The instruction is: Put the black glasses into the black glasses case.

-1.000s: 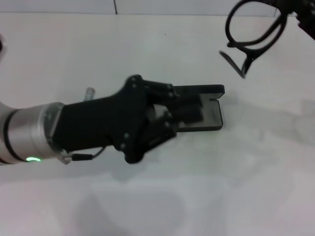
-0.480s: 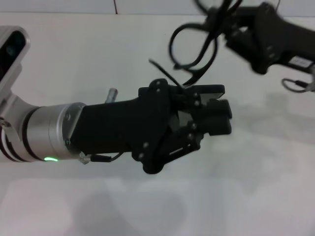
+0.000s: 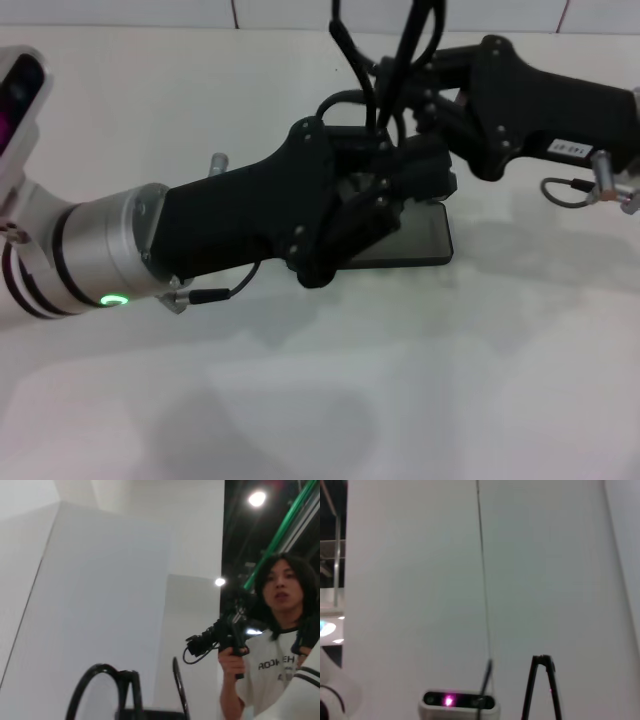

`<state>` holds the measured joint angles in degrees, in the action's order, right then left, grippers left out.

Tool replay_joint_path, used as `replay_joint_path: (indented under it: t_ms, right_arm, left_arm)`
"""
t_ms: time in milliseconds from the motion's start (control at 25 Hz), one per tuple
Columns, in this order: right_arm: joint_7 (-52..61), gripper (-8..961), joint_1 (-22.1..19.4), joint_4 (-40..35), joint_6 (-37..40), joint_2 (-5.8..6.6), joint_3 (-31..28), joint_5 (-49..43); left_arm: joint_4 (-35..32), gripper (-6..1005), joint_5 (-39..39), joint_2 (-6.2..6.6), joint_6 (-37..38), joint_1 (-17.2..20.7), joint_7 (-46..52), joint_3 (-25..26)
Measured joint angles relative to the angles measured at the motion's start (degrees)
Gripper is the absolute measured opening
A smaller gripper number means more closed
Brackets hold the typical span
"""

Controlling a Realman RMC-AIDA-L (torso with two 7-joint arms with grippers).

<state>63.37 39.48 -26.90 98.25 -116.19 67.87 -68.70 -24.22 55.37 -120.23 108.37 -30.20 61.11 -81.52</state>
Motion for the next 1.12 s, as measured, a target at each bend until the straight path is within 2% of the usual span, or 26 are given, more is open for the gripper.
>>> replay_joint_path:
  t_ms: [600,1120]
  right_arm:
    - [-0.07,74,0.9,-0.38,-2.16,0.0,4.16,0.6]
    - [-0.09,74,1.53,-0.39,-2.82,0.0,5.15,0.64]
  left_arm:
    - [1.7,129,-0.59,0.0,-1.44,-0.91,-0.04,0.31]
    - [2.35,120,-0.7,0.09,-2.53,-1.17,-0.03,0.4]
